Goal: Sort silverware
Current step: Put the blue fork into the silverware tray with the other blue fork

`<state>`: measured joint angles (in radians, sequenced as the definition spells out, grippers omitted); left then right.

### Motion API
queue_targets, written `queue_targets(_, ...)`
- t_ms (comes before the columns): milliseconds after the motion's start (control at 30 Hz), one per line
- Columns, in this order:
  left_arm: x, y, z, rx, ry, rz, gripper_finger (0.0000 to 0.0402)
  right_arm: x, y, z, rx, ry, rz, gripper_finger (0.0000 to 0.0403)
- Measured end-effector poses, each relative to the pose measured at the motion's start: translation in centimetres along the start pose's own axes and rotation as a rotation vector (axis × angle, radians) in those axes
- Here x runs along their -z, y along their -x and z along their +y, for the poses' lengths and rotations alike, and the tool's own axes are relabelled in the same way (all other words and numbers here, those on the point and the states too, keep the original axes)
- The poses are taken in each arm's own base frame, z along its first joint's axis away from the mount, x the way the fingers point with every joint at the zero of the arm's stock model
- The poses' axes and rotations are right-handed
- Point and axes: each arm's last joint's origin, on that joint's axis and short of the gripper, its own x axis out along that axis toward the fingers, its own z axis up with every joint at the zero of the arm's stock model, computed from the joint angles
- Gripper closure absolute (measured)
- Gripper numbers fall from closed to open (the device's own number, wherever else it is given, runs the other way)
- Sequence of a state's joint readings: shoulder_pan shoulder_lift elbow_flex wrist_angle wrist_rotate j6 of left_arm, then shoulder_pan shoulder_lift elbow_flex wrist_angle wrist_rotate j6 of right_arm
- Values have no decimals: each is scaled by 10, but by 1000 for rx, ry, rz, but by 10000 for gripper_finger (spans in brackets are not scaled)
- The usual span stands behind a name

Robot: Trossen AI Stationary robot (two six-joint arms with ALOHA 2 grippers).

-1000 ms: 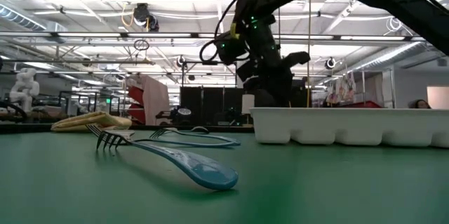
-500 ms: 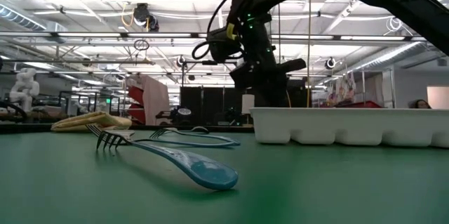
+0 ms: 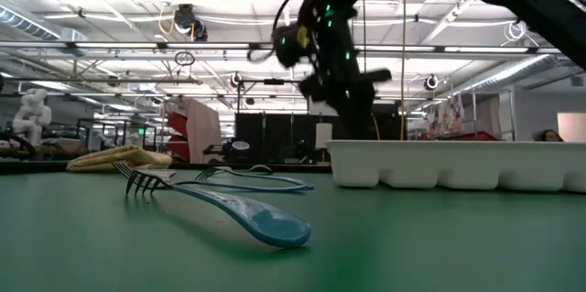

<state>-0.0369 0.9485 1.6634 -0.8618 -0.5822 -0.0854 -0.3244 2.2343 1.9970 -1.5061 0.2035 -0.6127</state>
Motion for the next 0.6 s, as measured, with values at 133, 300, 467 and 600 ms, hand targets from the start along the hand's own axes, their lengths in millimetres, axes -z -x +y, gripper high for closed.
queue_targets(133,25,-25,-7,-153,26,196,260,31,53,-11,70,-106,-106,275)
queue_targets(300,69,-79,-16,-252,-25,409,260,96,136,-15,231,-304,-350,281)
queue_targets(467,127,-142,-29,-118,-105,614,260,166,192,4,351,-481,-540,282)
queue_targets(600,171,-175,-43,100,-190,714,260,208,214,24,401,-576,-628,282)
